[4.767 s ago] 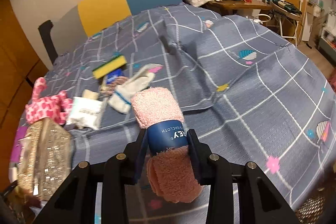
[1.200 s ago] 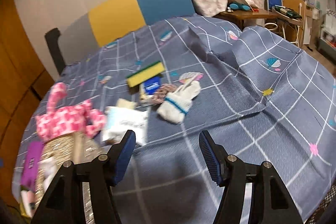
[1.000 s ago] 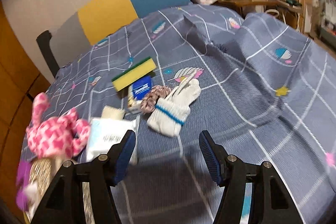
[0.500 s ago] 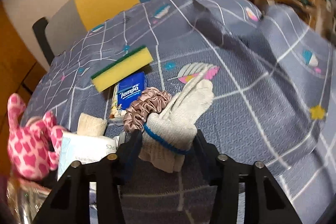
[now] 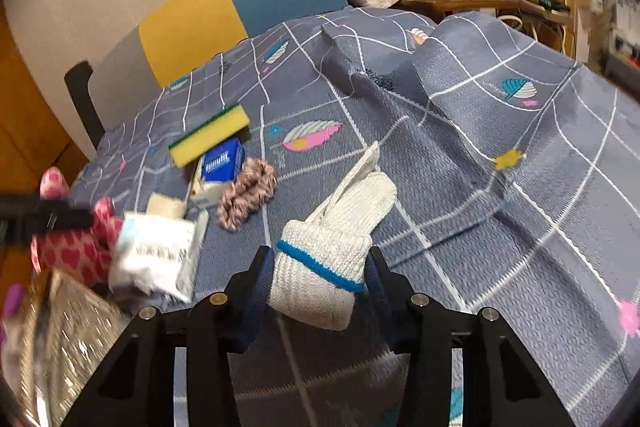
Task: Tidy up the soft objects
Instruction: 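Grasp the white knit glove with the right gripper, then grasp the white wipes packet with the left gripper while the right gripper holds the glove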
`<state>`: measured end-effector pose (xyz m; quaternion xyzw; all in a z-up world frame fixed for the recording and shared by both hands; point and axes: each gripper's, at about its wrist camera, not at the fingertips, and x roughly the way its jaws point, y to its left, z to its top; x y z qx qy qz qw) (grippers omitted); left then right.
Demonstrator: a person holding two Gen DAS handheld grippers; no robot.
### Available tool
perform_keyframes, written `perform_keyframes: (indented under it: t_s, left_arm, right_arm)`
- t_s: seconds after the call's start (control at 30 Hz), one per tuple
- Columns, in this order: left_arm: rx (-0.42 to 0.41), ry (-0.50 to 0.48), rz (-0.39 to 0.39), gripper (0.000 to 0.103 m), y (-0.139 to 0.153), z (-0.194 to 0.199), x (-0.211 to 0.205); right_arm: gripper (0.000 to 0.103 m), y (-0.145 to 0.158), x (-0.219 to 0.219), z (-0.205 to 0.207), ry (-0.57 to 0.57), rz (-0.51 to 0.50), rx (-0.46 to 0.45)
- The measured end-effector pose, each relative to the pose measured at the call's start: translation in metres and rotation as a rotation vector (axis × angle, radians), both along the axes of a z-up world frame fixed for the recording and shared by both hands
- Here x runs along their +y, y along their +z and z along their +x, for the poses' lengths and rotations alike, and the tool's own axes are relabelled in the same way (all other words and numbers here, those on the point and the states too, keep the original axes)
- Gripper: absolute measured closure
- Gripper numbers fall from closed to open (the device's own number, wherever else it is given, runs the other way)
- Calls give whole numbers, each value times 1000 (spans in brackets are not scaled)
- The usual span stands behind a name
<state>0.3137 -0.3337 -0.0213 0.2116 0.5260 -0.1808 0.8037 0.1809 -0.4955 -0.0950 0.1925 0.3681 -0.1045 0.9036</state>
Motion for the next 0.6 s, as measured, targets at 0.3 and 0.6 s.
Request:
perform_keyframes:
  t_s: [0.3, 0.6]
  left_arm:
    - [175, 78, 80, 35, -42, 37, -10]
    - [288, 84, 103, 29, -82, 44, -17]
  right_arm:
    - [56, -11, 12, -9, 5, -63, -26]
    - [56, -13, 16, -9, 1, -94, -39]
